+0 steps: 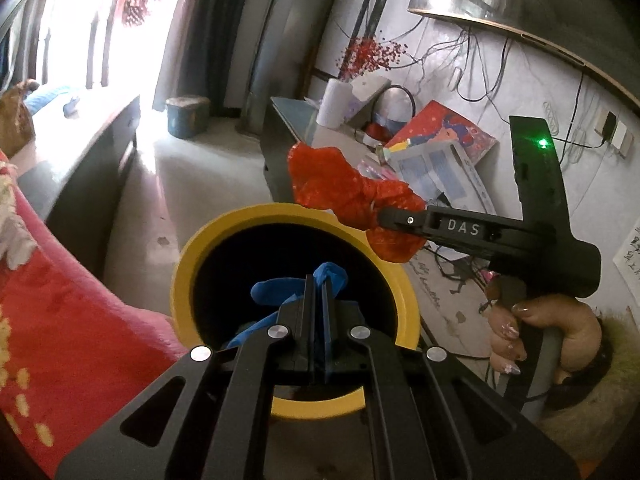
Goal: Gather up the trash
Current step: 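Open both tools over the bin, dropping the cloth and red bag, then move both open tools back over the snack wrappers on the bed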
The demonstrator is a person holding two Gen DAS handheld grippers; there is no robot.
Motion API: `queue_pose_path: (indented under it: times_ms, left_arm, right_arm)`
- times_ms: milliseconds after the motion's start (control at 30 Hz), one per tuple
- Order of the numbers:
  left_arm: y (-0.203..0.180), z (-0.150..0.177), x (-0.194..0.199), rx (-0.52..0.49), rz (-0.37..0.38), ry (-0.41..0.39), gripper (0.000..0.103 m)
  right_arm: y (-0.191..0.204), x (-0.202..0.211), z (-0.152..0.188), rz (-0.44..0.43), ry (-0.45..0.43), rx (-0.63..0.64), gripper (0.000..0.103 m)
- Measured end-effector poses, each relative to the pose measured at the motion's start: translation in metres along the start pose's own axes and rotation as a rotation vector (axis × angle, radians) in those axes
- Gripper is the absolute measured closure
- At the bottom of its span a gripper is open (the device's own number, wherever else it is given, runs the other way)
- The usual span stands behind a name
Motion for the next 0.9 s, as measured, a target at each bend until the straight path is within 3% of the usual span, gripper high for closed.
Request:
queue_pose_path:
  times_ms: [67, 133, 200, 233, 300, 367, 500, 600, 900]
  left_arm:
    - [0.003, -0.001, -0.010, 0.005, 0.010, 0.010, 0.100]
    - [0.012, -0.003, -0.019, 0.038, 0.021, 0.020, 0.094]
    - [0.020, -0.003, -0.023, 0.067, 0.016, 0.028, 0.067]
    - [0.022, -0.002, -0.023, 0.071, 0.010, 0.030, 0.050]
    - [0.025, -0.001, -0.020, 0.075, 0.002, 0.026, 0.048]
    - [0.027, -0.002, -0.013, 0.077, -0.016, 0.011, 0.025]
    - [0.029, -0.002, 0.008, 0.086, -0.058, -0.041, 0.007]
    - [0.032, -0.001, 0.026, 0.095, -0.112, -0.074, 0.007]
    - [0.049, 0.006, 0.082, 0.136, -0.213, -0.168, 0.007]
  right_arm:
    - [-0.002, -0.003, 0.001, -0.003, 0.014, -0.006, 0.080]
    - [-0.007, -0.004, 0.001, 0.001, 0.015, -0.029, 0.068]
    - [-0.012, -0.004, 0.001, 0.017, 0.007, -0.052, 0.054]
    - [-0.013, -0.003, 0.000, 0.023, 0.004, -0.060, 0.054]
    - [-0.016, -0.003, 0.000, 0.026, 0.000, -0.075, 0.052]
    - [-0.015, -0.001, -0.001, 0.028, -0.012, -0.080, 0.047]
    - [-0.003, 0.006, 0.000, 0.035, -0.045, -0.043, 0.041]
    - [0.006, 0.011, 0.002, 0.032, -0.065, -0.032, 0.029]
    - [0.038, 0.024, 0.005, 0.011, -0.121, 0.036, 0.019]
Point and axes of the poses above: each gripper's, at about its wrist camera, not at the fingertips, and x roughly against the way its jaws point, y to its left, z to its underside, the point moved 1 cm from there along -x, roughly the way its jaws point, and after that the axes turned 6 degrees about y, right-handed, at the moved point
